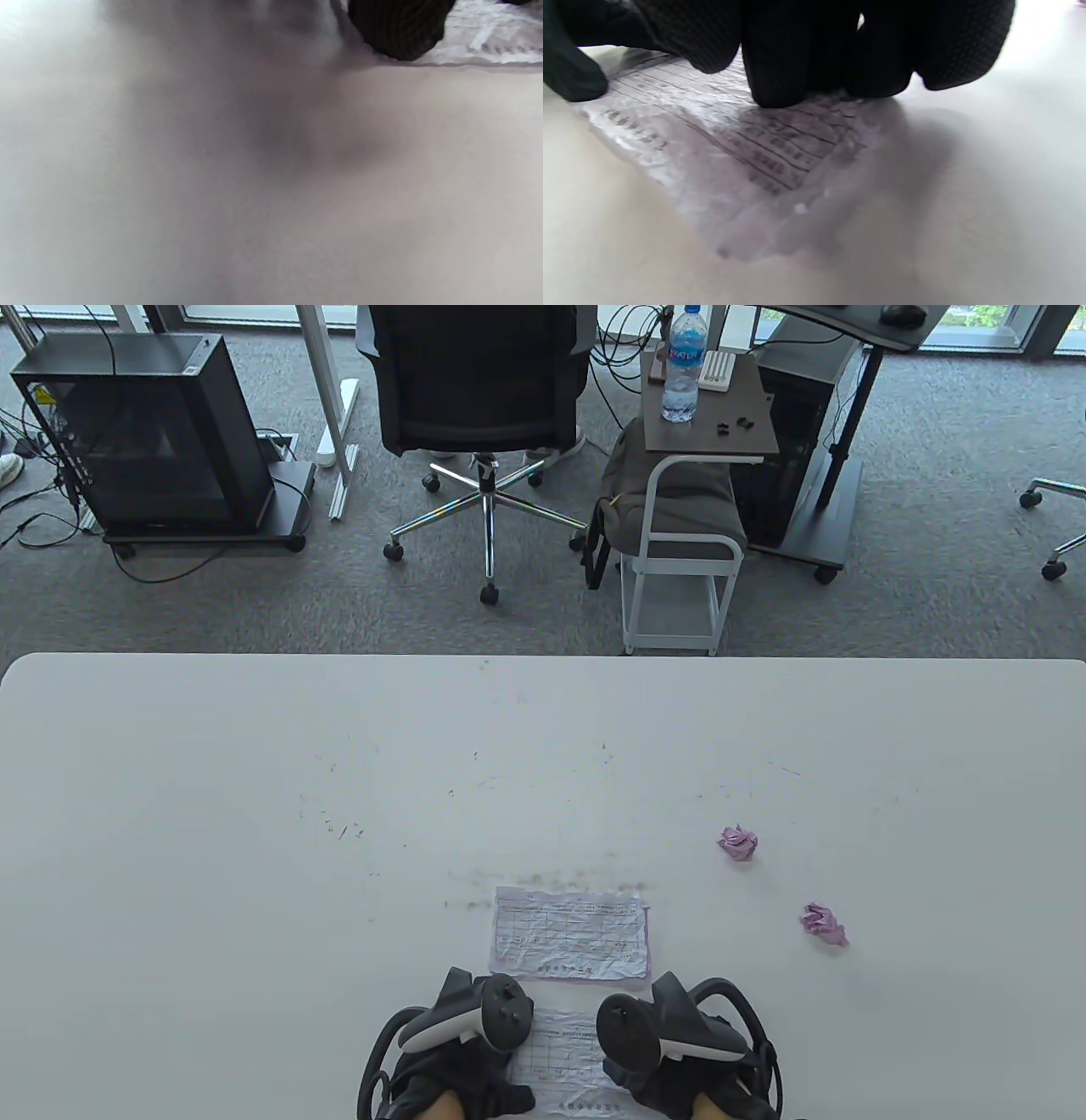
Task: Flatten crumpled invoices and stack
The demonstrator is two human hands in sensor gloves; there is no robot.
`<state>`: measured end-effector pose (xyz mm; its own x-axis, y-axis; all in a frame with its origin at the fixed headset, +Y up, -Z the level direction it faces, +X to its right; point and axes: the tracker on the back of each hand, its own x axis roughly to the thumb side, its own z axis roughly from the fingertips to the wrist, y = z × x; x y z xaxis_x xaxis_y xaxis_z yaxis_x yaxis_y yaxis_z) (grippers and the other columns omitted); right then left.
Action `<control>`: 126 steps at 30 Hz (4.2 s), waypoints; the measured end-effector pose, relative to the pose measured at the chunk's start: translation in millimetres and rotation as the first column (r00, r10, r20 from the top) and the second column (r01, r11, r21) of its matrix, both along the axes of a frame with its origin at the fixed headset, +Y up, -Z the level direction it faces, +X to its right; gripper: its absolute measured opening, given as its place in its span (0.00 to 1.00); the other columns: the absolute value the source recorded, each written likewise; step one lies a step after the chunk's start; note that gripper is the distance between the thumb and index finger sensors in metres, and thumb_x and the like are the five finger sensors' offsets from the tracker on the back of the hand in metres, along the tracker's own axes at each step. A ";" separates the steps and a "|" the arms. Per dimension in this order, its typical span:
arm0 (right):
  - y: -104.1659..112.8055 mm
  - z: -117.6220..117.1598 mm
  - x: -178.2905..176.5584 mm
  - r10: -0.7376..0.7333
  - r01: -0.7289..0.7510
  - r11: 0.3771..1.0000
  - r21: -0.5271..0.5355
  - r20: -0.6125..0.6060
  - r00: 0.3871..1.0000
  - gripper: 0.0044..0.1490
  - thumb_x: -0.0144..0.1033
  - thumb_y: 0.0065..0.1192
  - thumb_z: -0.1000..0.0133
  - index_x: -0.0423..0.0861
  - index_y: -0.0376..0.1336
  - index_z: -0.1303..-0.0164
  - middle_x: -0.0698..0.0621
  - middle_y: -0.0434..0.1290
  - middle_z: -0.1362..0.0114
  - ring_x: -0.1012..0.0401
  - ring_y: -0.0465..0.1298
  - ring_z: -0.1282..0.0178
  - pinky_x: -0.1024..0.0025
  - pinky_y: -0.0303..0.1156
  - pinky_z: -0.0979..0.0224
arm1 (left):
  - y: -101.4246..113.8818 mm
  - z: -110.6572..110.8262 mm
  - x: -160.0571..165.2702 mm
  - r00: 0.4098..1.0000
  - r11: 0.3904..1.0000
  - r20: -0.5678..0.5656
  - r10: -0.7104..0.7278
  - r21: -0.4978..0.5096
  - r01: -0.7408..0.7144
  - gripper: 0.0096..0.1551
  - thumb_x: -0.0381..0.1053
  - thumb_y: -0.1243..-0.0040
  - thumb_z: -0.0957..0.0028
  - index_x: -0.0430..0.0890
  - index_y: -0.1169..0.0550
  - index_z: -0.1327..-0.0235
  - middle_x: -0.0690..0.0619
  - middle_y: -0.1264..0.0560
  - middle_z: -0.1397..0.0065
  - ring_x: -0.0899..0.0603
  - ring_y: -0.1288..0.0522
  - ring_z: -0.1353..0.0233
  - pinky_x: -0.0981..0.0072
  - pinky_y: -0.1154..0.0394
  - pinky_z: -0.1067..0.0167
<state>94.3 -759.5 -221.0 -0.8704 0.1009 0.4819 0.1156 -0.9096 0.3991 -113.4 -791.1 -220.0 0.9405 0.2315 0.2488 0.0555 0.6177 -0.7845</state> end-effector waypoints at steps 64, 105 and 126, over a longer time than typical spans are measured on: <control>14.1 5.2 8.2 -0.253 0.256 0.966 0.046 -0.062 0.965 0.26 0.52 0.58 0.40 0.46 0.69 0.41 0.42 0.70 0.29 0.44 0.73 0.35 0.43 0.77 0.42 | -1.3 -0.5 -0.4 1.000 1.000 -0.005 0.012 -0.004 -0.012 0.53 0.61 0.43 0.41 0.54 0.65 0.25 0.43 0.79 0.27 0.25 0.80 0.28 0.26 0.64 0.36; -14.6 -3.9 18.8 -0.080 0.075 0.997 0.029 0.423 0.902 0.46 0.42 0.69 0.46 0.32 0.51 0.28 0.43 0.72 0.43 0.53 0.77 0.53 0.60 0.82 0.55 | -2.1 -0.9 -0.2 1.000 1.000 0.000 0.022 0.006 -0.022 0.53 0.60 0.42 0.41 0.54 0.64 0.24 0.42 0.78 0.27 0.24 0.79 0.28 0.25 0.63 0.36; 2.1 -4.5 26.7 -0.291 0.313 0.949 -0.024 0.305 0.907 0.23 0.38 0.67 0.43 0.47 0.65 0.39 0.28 0.59 0.25 0.38 0.68 0.34 0.47 0.75 0.40 | -2.5 -1.1 -0.2 1.000 0.999 -0.002 0.031 0.010 -0.031 0.53 0.60 0.42 0.41 0.53 0.64 0.24 0.41 0.78 0.27 0.24 0.79 0.27 0.25 0.63 0.36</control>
<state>121.0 -757.4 -225.5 -0.8937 0.4060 0.1907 -0.2930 -0.8503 0.4371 -113.6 -793.6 -221.2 0.9335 0.2577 0.2492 0.0348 0.6268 -0.7784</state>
